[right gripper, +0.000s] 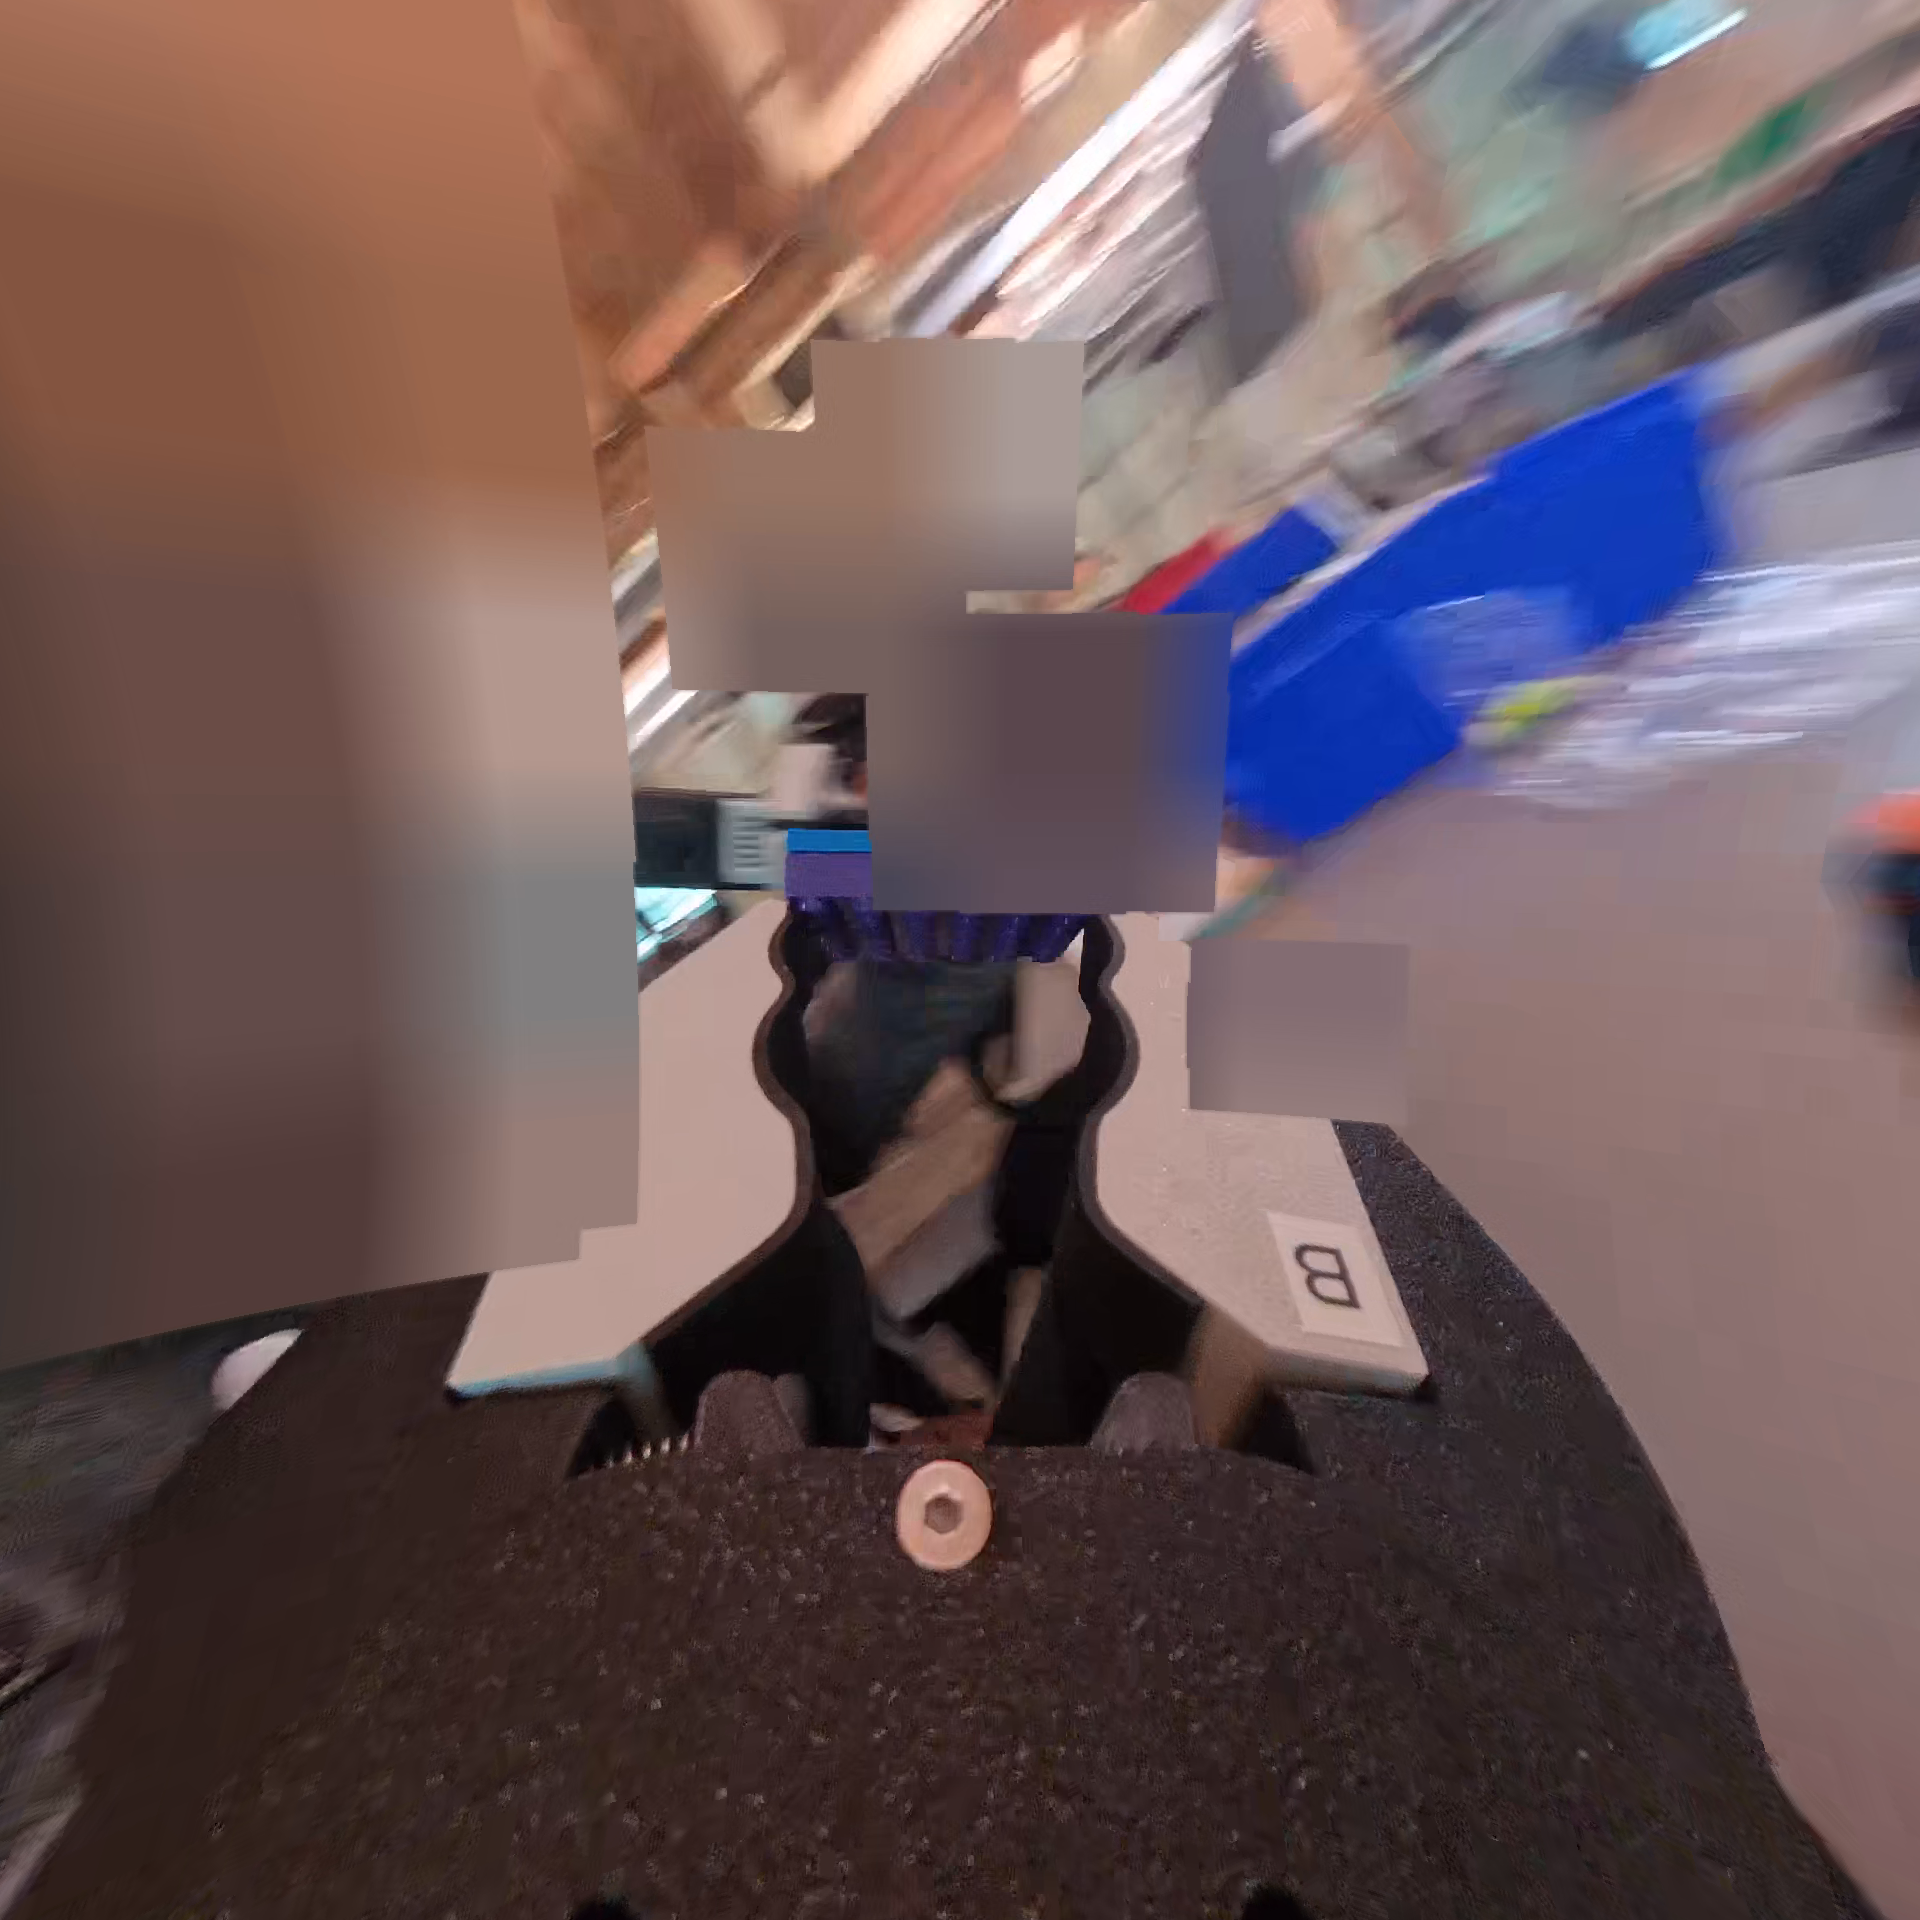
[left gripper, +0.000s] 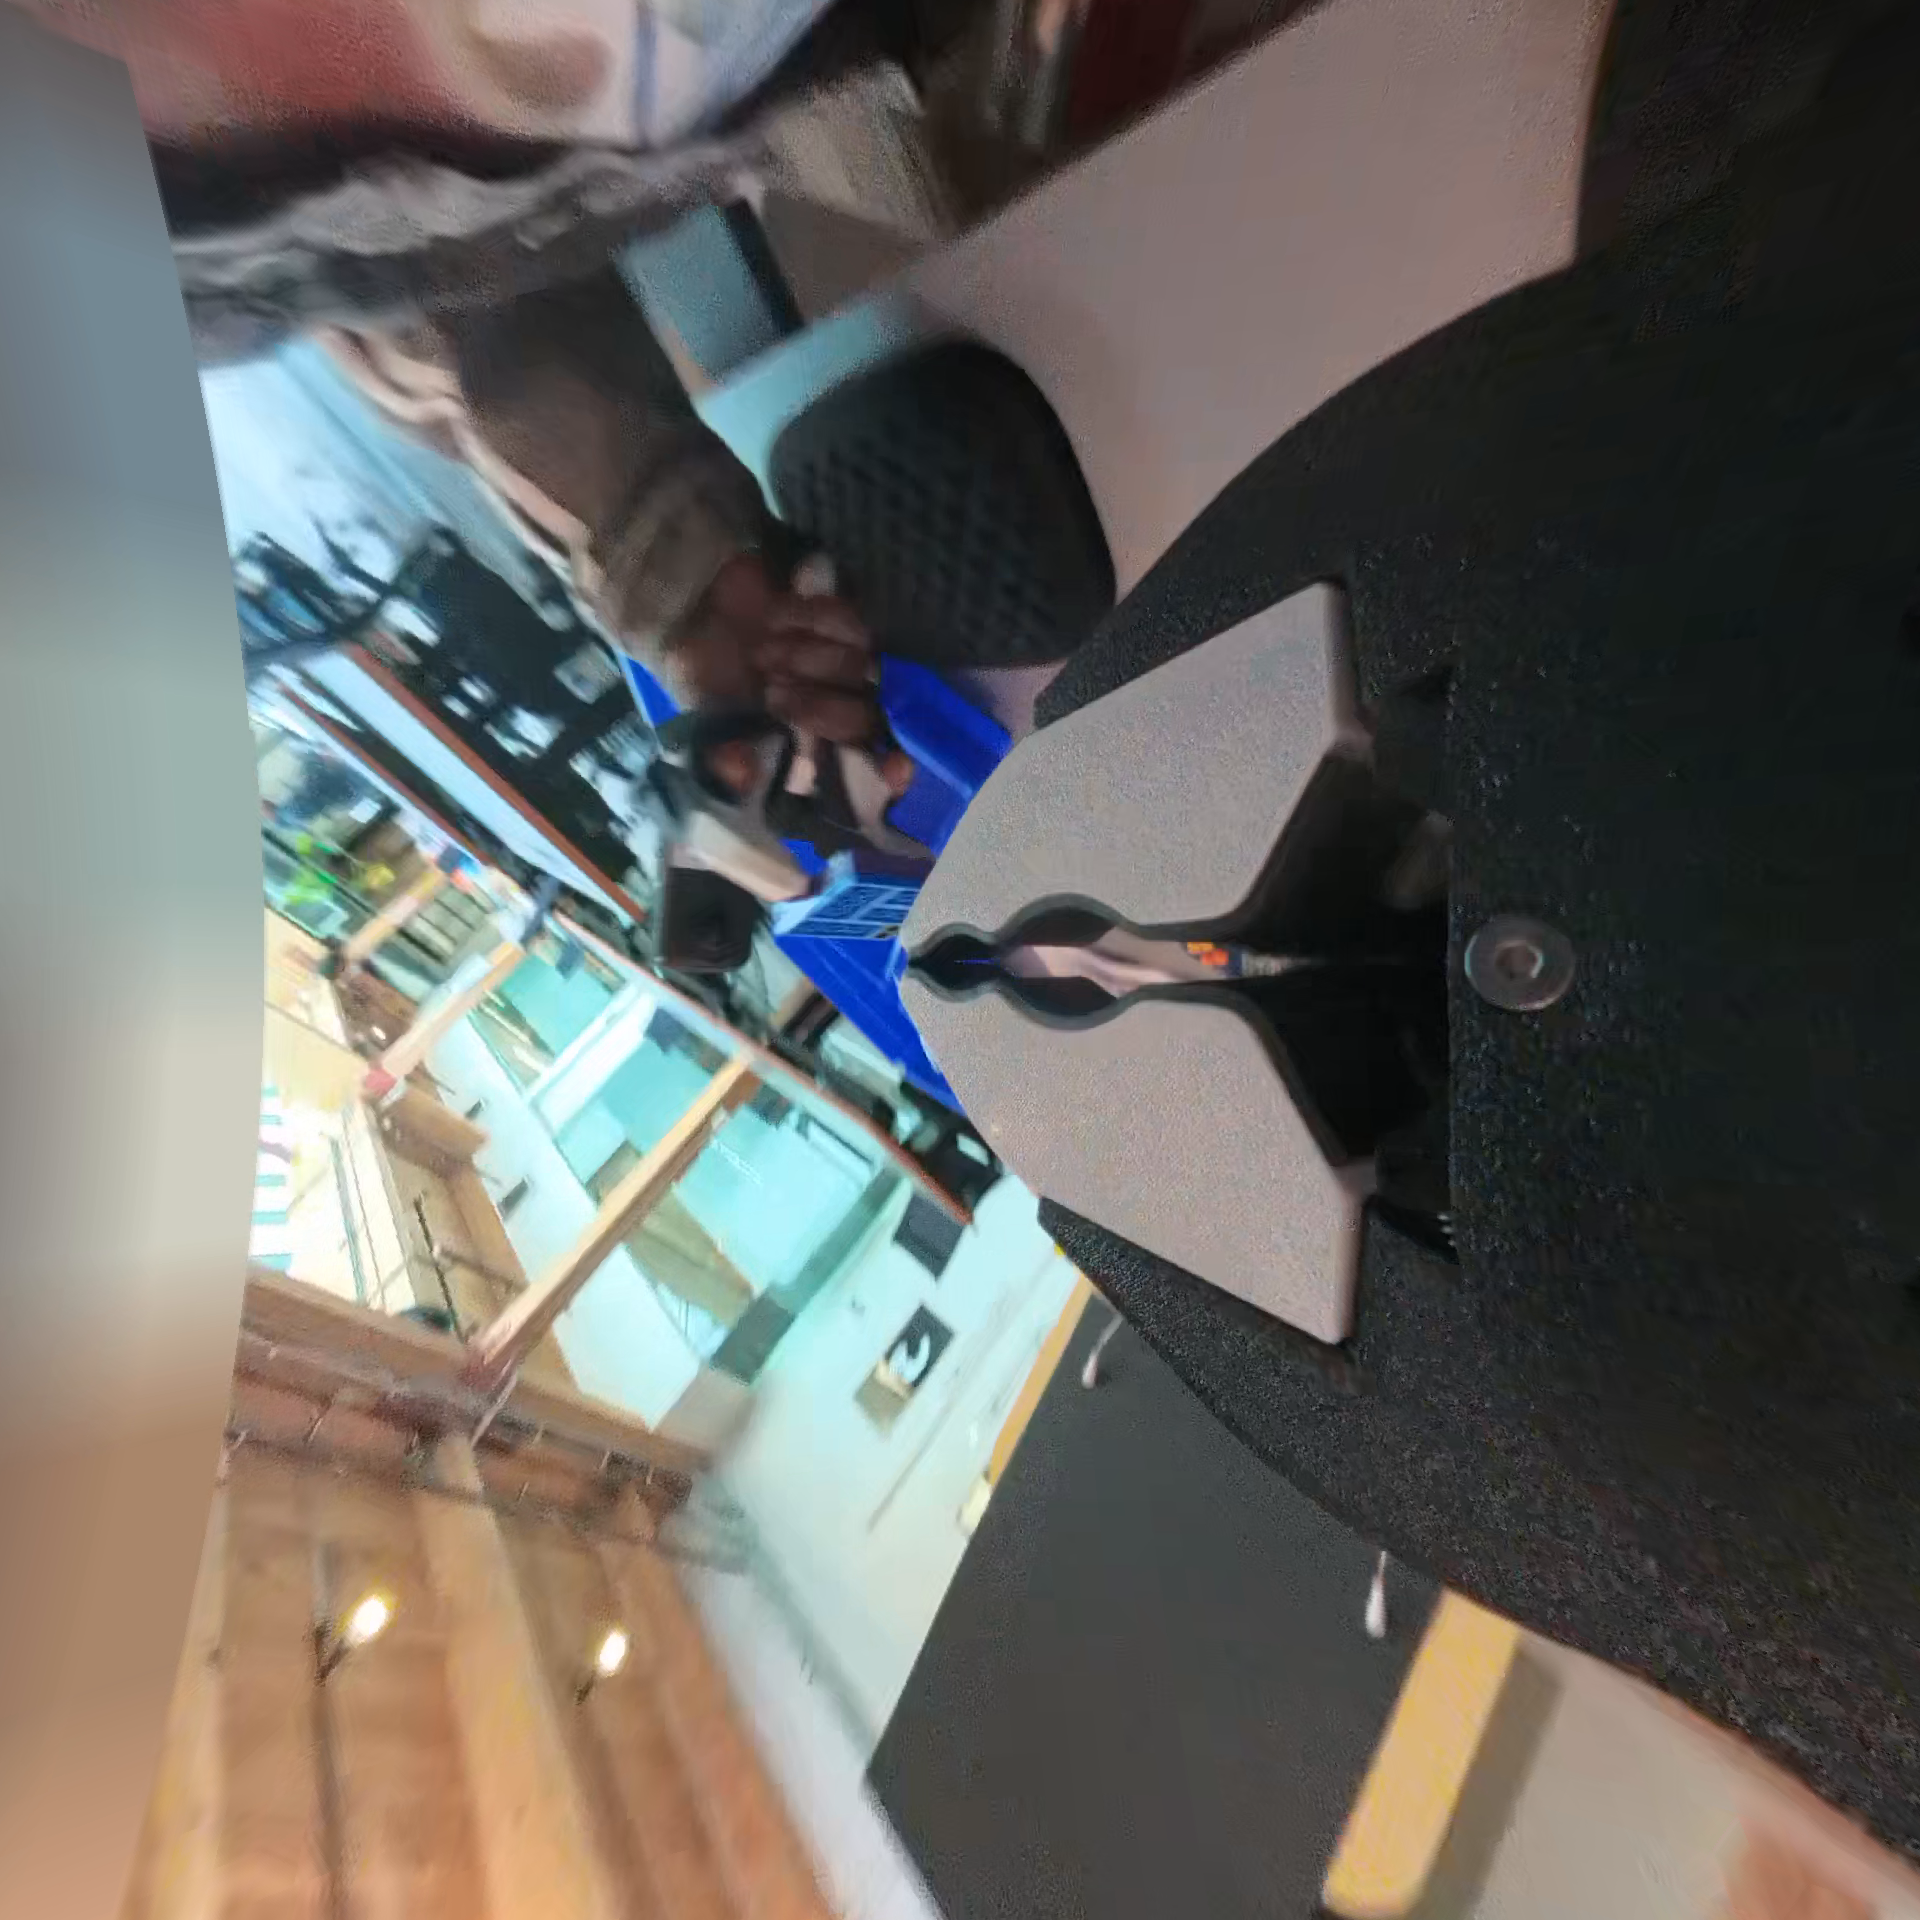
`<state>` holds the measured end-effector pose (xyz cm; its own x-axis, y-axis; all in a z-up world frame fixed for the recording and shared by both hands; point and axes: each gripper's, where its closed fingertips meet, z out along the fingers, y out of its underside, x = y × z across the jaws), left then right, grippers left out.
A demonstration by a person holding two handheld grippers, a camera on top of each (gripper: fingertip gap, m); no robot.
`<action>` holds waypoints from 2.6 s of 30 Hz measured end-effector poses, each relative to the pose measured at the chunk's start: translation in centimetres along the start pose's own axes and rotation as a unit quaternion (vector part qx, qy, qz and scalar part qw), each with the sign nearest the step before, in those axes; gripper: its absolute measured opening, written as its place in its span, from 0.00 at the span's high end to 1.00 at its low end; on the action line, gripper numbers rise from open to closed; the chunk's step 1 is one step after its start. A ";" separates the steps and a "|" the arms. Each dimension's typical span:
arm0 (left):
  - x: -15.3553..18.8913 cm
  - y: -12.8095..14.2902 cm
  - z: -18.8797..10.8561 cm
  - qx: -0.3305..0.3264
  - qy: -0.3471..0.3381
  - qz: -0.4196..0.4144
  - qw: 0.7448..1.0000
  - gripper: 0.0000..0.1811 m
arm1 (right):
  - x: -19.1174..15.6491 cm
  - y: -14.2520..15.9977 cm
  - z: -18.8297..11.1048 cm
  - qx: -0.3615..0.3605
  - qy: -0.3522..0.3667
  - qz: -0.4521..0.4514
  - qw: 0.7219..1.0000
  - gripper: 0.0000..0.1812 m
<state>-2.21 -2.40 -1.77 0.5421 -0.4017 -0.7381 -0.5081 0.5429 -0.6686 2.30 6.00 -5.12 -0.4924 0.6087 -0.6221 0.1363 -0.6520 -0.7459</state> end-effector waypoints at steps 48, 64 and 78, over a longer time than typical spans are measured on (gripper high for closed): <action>5.8 3.7 5.3 -0.065 0.054 0.060 0.995 0.70 | -1.2 6.9 5.3 -0.182 -0.041 0.021 0.982 0.68; 6.0 4.6 5.0 -0.072 0.107 0.070 0.989 0.67 | 0.5 7.2 4.7 -0.227 -0.037 0.103 0.968 0.69; 5.7 5.1 5.5 -0.085 0.102 0.024 0.991 0.70 | 1.1 6.4 4.1 -0.153 -0.030 0.127 0.980 0.70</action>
<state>1.94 2.12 -8.84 0.3772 -0.5292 -0.7601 -0.6441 0.4398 -0.6258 -0.89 0.68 -9.62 -0.4572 0.4117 -0.7883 0.5079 -0.6068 -0.6114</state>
